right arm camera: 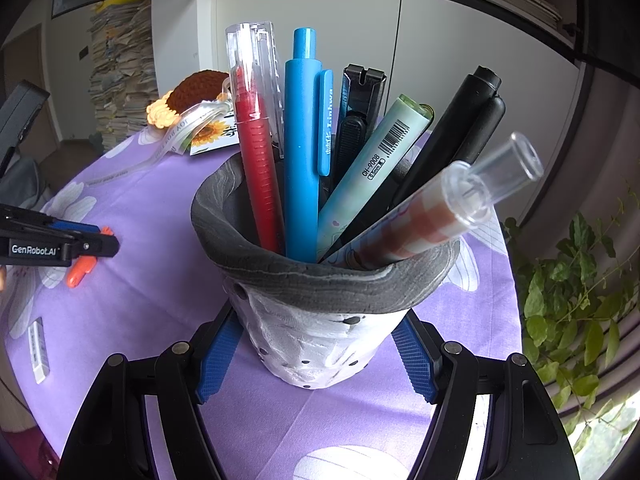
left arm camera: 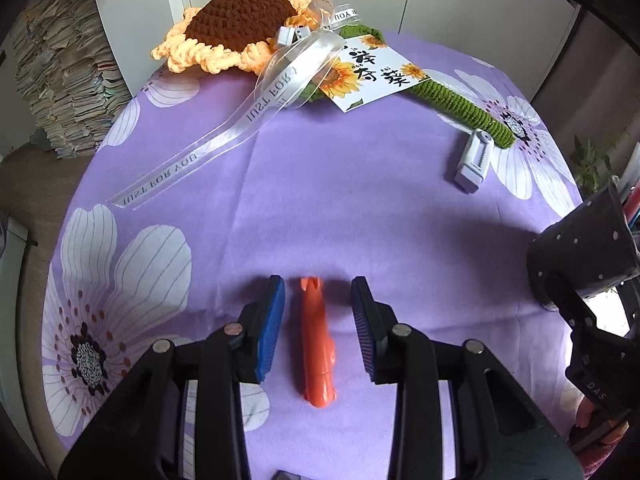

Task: Organize stationery
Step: 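Close the left tool on the orange highlighter, then lift the orange highlighter with the left tool and lower it into the cup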

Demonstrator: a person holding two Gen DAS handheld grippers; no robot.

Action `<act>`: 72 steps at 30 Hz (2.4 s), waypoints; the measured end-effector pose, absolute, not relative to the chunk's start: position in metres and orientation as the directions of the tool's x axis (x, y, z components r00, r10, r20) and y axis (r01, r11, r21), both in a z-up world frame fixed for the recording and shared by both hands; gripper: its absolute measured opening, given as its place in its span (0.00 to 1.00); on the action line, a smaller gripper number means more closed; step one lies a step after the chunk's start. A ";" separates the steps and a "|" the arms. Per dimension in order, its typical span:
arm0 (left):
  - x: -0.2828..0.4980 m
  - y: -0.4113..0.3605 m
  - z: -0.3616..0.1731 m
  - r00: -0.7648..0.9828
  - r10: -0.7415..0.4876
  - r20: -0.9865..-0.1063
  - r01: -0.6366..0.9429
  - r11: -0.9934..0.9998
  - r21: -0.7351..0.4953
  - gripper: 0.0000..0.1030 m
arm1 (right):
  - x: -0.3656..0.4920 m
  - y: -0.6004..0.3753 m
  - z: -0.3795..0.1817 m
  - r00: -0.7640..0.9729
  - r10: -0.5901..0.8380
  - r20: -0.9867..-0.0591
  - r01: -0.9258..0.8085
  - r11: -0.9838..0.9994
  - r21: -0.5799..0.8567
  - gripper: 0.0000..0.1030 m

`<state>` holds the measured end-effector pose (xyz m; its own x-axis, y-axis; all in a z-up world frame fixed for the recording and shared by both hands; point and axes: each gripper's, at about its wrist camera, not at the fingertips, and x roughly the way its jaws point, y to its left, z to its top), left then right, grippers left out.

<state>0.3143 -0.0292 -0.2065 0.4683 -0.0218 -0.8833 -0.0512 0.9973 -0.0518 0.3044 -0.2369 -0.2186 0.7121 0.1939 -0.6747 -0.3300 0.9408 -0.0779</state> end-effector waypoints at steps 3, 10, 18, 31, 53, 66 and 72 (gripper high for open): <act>0.313 -0.029 -0.207 0.464 -0.006 -0.886 -0.051 0.998 -0.033 0.10 | 0.304 -0.237 -0.218 0.712 0.194 -0.675 -0.330 0.941 -0.077 0.71; 0.308 -0.033 -0.203 0.472 -0.038 -0.881 -0.025 0.998 -0.056 0.09 | 0.304 -0.237 -0.218 0.712 0.193 -0.675 -0.330 0.941 -0.079 0.71; 0.302 -0.038 -0.196 0.496 -0.064 -0.866 -0.010 0.997 -0.079 0.09 | 0.304 -0.247 -0.215 0.708 0.260 -0.657 -0.347 0.938 -0.003 0.71; 0.291 -0.036 -0.178 0.541 -0.118 -0.833 0.021 0.992 -0.127 0.09 | 0.293 -0.261 -0.200 0.710 0.370 -0.599 -0.460 0.888 0.003 0.77; 0.276 -0.129 -0.062 0.679 -0.433 -0.593 0.378 0.898 -0.224 0.09 | 0.294 -0.262 -0.202 0.717 0.390 -0.578 -0.482 0.876 -0.007 0.71; 0.295 -0.160 -0.091 0.612 -0.450 -0.651 0.415 0.883 -0.220 0.09 | 0.293 -0.261 -0.202 0.717 0.386 -0.580 -0.481 0.877 -0.012 0.71; 0.296 -0.160 -0.093 0.624 -0.430 -0.652 0.407 0.892 -0.198 0.09 | 0.294 -0.260 -0.201 0.719 0.384 -0.580 -0.480 0.877 -0.015 0.71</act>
